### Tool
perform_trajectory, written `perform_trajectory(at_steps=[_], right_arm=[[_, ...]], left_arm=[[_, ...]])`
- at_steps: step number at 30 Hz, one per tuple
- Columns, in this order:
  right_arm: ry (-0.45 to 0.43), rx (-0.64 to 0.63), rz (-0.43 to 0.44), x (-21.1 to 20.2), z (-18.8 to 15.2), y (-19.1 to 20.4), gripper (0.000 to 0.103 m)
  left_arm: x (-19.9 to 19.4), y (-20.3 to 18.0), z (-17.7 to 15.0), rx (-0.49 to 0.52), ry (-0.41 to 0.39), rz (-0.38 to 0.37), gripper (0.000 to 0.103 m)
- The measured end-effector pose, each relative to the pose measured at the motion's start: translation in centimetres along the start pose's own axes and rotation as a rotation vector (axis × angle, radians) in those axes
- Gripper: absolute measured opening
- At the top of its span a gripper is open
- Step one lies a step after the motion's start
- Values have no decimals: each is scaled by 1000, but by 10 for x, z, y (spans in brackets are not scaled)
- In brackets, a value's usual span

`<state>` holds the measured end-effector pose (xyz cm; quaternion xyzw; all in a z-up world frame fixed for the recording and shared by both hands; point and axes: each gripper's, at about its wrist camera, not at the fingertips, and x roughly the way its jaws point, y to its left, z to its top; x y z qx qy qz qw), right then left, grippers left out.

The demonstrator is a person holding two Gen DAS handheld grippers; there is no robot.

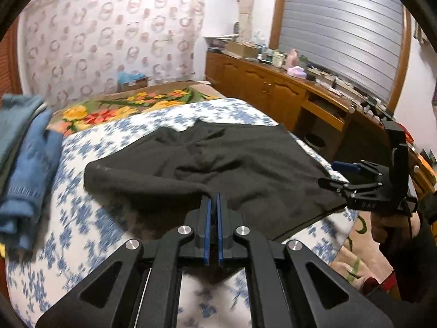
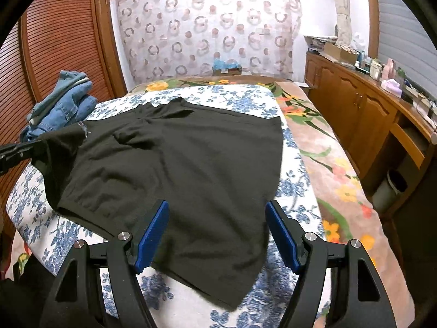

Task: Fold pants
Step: 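Fold the held edge over onto the pants and open the left gripper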

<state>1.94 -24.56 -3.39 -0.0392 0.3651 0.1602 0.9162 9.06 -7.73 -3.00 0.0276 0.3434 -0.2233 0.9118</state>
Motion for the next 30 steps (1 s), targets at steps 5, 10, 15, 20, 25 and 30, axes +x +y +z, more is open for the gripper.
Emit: perform_trajectory(at_steps=[5,10,15,20,25,30], right_arm=[[-10,14,-4,-3,-2,-9,75],[-15,25,-8,-8,-4,-17,75],[-26,34,-13,-13,-5,-22,75],[-35,37,-11,-18,-6,-26,74],[-36,26,-4,-18,-6,-22,72],[-40,15,15,-14,0,-12,71]], left_arm=[[16,-25,20,55,5,-39,4],[27,-51,41,101,-2,-87,4],[32,-76,56,148,-9,-128,4],[37,-79,60,129,-11,-99,4],[44,-61,54,77,17,-46,27],[35,-48,44,53,-13,-20,72]])
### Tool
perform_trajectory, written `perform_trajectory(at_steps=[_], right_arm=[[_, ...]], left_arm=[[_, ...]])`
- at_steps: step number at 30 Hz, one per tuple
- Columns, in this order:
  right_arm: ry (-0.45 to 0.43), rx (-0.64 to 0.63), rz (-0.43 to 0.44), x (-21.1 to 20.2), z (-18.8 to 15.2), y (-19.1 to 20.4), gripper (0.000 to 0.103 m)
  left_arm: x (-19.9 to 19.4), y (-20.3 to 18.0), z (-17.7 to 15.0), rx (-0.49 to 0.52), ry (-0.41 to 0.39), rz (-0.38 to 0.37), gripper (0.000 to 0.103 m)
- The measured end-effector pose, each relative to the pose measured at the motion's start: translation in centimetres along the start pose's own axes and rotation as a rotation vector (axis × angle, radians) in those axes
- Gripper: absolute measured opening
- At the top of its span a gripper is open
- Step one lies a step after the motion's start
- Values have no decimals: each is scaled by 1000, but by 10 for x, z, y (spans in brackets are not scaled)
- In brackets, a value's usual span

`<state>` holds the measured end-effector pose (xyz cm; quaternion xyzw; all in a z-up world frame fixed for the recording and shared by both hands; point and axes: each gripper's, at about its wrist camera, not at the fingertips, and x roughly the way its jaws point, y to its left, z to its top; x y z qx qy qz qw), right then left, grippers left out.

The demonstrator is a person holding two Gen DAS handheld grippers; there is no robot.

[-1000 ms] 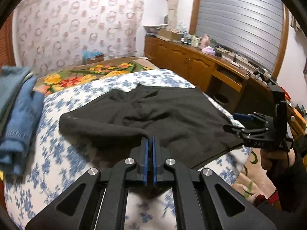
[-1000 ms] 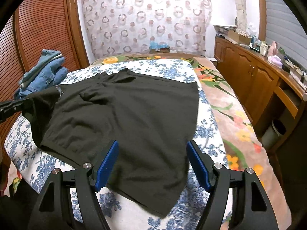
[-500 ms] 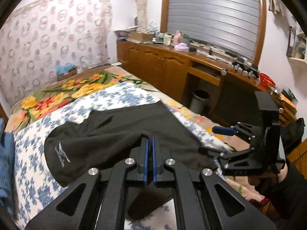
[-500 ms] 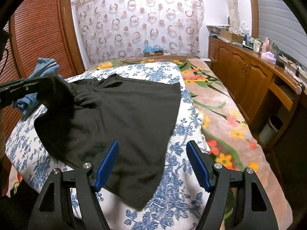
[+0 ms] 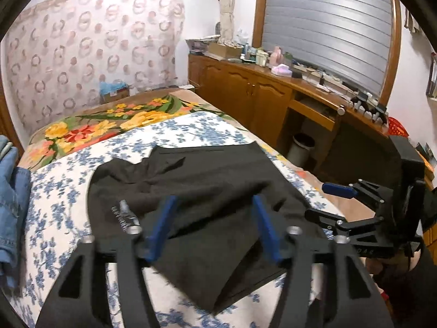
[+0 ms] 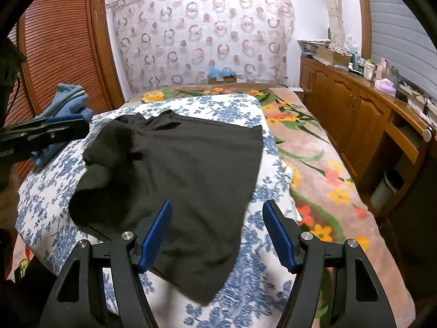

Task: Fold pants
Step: 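Fold the held edge over onto the pants and open the left gripper, then grasp the opposite edge of the black pants with the right gripper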

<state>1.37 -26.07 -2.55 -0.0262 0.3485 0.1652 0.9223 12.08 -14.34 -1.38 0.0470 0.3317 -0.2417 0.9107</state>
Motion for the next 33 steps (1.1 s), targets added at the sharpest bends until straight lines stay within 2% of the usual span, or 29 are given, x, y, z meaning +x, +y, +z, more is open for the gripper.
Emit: perform_trajectory(at_steps=[4,13,22,33], right_arm=[[-1,-18,17,6,3,9,68],[34,-17,56,39,11,11,56],[81,13,91,69,22,-4,44],[99,-29,102,73,23,7,14]], left_arm=[[-4,12,-9,-16,-11,24,75],[5,40,-43,-70,49,70,75],[17,38,-60,-72,91,70,75],[20,34,-66,-71,103,67,75]])
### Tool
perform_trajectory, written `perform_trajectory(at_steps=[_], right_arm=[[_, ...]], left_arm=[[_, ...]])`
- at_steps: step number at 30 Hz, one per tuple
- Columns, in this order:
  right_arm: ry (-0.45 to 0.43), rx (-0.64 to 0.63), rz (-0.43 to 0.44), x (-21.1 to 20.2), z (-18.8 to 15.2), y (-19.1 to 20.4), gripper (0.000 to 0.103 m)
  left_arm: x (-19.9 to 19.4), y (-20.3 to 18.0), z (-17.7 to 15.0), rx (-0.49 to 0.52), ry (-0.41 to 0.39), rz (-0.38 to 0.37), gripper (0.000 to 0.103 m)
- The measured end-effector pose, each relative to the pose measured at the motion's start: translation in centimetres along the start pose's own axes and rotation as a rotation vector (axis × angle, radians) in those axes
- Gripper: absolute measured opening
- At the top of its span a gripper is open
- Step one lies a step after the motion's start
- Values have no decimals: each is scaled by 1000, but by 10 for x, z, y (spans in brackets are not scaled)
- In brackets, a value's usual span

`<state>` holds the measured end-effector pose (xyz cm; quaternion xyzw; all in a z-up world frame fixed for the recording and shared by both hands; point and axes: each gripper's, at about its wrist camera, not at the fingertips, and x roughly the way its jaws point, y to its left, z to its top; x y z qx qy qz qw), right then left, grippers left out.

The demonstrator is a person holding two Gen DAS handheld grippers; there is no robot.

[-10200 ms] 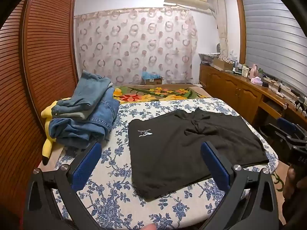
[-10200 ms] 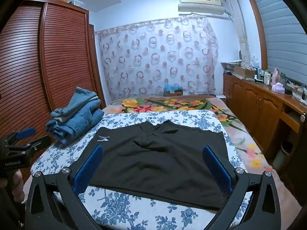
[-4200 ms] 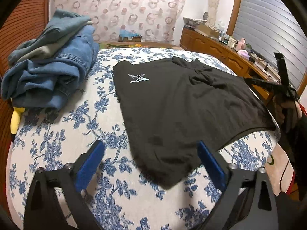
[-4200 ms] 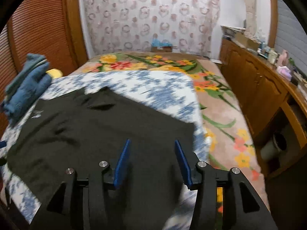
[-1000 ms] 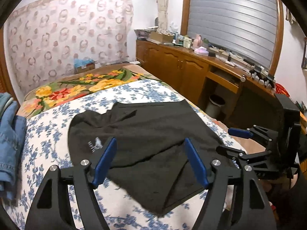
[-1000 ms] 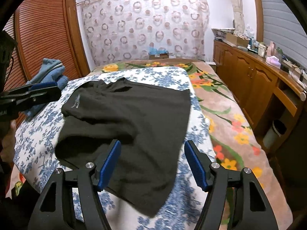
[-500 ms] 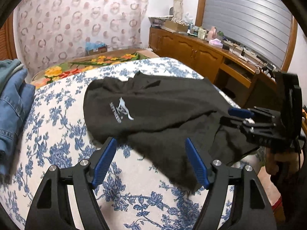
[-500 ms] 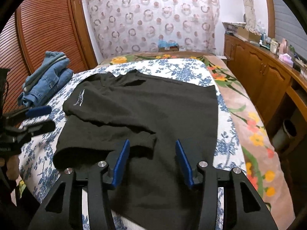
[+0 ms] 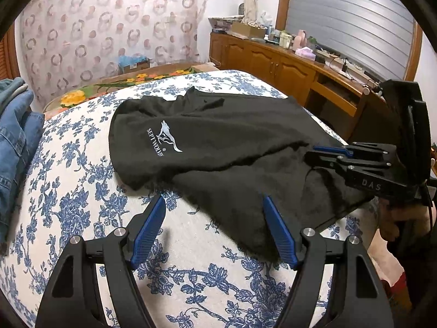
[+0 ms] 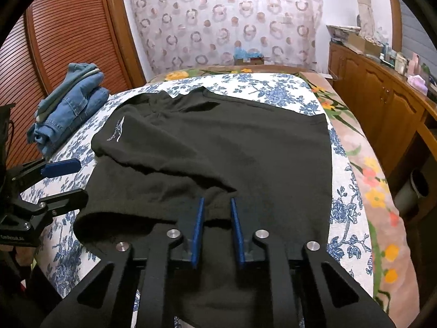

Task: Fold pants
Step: 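Grasp the opposite edge of the black pants with the right gripper, then fold the held edge over the pants and open the right gripper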

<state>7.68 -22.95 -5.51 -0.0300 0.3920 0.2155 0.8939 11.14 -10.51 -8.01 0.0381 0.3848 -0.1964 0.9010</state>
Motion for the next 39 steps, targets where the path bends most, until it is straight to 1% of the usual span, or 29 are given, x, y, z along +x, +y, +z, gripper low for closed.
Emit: perform_trajectory(at_steps=[1,4,7,10,12,21,26,33,36,39], right_arm=[[-5,-7,0,-2,-1,3,11],[-28,-10,6,-9,-2,6,7],[-62,-12,20,-20,-5,9,6],[-107,-11,39,-36,-7,10,5],[-138,-14,37,-47,-8,9,5],[-175,-27,26,-82,-21,6,5],[-165,-26,14,-99,-31,3,5],[-126,-13,-11,-116,-47,-3,5],[-106,6,-7,-116,-52,-7,5],[-63,17,-6,-106,-58,-10,5]], left_arm=[[0,0,0,-1,-1,-1,75],[0,0,0,-1,-1,1,75],[-1,0,0,1,-4,0,75],[-3,-1,0,2,-10,3,75],[-6,-1,0,-1,-16,0,75],[-17,-3,7,-13,-50,-4,75],[-16,-6,8,-6,-52,-9,75],[-15,-12,8,5,-49,-17,75],[-14,-14,8,9,-47,-20,75],[-10,-16,7,17,-40,-22,75]])
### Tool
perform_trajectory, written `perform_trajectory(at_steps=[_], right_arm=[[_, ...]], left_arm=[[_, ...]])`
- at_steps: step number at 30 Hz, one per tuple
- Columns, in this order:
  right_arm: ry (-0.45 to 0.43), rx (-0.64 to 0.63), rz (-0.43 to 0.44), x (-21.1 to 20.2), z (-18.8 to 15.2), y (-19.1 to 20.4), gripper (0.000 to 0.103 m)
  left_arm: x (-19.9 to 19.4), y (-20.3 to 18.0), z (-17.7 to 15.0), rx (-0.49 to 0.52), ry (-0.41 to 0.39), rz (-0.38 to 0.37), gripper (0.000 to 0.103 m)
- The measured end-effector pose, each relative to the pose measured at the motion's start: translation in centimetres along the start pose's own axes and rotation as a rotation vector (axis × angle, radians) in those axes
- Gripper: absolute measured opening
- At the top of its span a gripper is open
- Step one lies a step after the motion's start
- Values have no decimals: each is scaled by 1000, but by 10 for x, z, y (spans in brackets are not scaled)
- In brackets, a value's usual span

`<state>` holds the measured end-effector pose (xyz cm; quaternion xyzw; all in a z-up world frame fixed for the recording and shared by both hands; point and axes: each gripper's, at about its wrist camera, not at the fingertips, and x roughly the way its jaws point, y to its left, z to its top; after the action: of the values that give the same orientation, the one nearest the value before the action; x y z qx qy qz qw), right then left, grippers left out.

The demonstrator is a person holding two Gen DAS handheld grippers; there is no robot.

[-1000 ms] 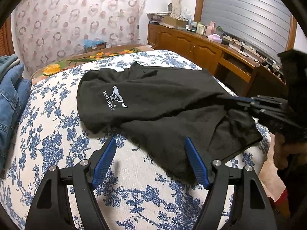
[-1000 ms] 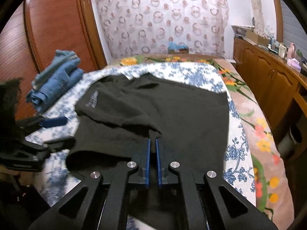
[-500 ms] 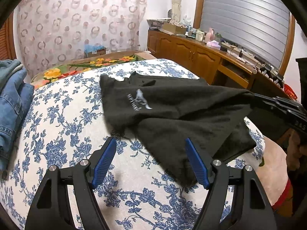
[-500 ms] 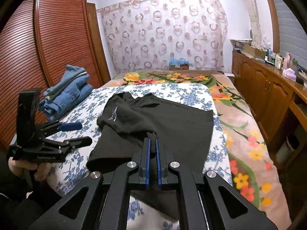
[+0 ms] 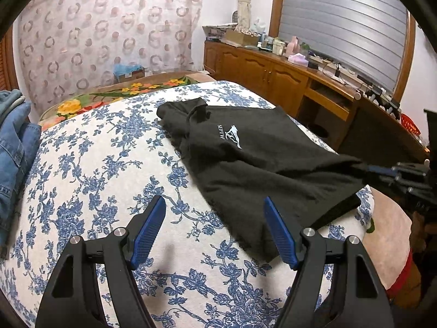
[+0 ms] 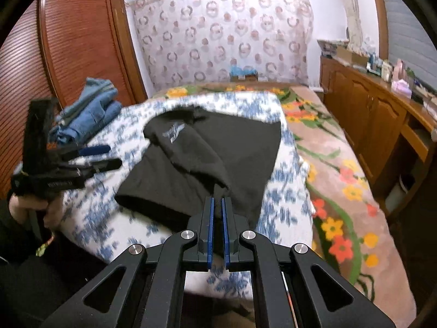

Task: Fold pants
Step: 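Fold the held edge over the pants and open the right gripper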

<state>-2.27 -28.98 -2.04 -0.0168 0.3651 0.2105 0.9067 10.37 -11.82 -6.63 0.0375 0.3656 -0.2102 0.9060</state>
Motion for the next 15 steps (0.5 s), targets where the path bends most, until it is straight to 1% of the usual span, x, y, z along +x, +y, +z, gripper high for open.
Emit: perform_trajectory(at_steps=[3,9,15], right_arm=[[19,2,3,2,-3,1,5],[18,15,-1,-4,-5,-4,5],[36,24,-1,3,-11,-7,5]], left_arm=[[3,-1,-1,3,9,0,75],[5,-2,-2,3,12,3,75],[5,1,-3,-1,10,5,75]])
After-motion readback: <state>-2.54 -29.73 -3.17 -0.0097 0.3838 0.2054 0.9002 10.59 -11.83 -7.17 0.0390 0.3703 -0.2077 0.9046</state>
